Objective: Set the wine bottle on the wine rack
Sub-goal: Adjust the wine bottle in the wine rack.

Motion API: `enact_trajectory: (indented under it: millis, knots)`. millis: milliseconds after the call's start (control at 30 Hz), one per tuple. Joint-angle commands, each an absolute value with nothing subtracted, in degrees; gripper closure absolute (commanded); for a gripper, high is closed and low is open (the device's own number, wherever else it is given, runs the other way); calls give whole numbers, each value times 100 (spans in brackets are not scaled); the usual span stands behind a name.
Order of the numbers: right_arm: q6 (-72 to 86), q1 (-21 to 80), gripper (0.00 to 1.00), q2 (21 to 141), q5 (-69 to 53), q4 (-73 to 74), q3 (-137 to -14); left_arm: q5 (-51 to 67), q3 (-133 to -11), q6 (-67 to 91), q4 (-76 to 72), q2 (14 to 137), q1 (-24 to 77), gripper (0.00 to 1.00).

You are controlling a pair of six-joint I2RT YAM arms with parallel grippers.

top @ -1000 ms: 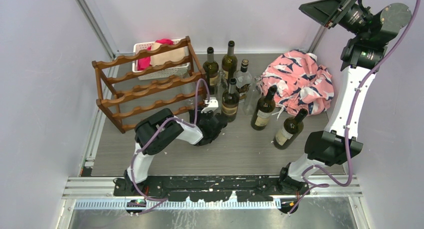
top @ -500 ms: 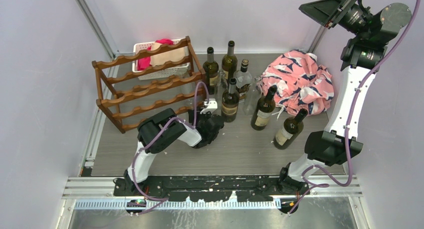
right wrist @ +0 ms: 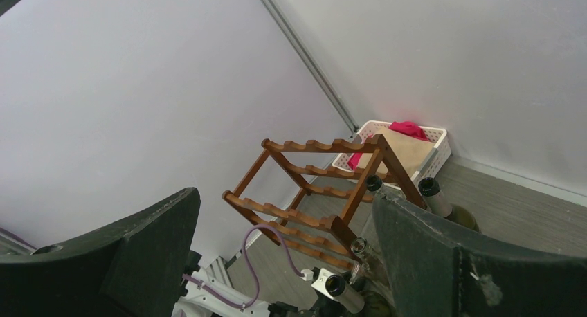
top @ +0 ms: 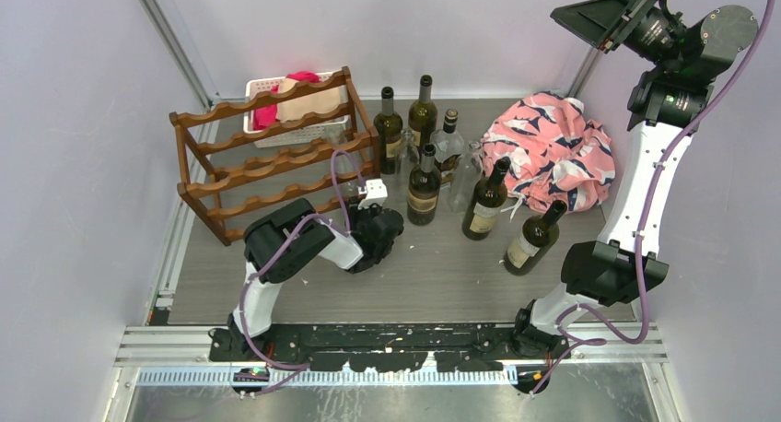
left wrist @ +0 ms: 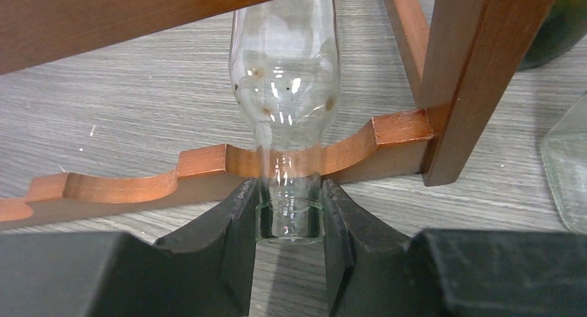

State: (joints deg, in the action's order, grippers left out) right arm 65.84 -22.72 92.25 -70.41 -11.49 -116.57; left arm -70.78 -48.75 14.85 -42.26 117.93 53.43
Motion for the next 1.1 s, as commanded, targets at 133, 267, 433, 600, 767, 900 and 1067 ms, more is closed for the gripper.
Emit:
enact_trajectory:
  millis: [133, 267, 433, 600, 767, 900, 1067]
  knots:
    - [6532, -2260, 0, 9121, -7022, -1283, -11857, -6540, -4886, 2156, -3973, 11569, 5132, 100]
    - [6539, -2259, 0, 9108, -7031, -1292, -11857, -6459, -4992, 2310, -3712, 11571, 5042, 100]
    - [6543, -2260, 0, 9101, -7031, -1292, -11859, -6371, -5071, 2568, -3398, 11597, 4963, 95]
    - [6539, -2259, 0, 9098, -7030, -1301, -11859, -6251, -5204, 2717, -2977, 11511, 4926, 64]
    - [6539, -2267, 0, 9088, -7039, -1310, -11855, -6117, -5214, 2787, -2900, 11539, 4913, 41]
    - [6536, -2264, 0, 9084, -7041, -1317, -11854, -6041, -5143, 2896, -2839, 11482, 4913, 31]
    - [6548, -2259, 0, 9079, -7040, -1318, -11850, -5982, -4995, 2966, -2678, 11287, 4959, 20]
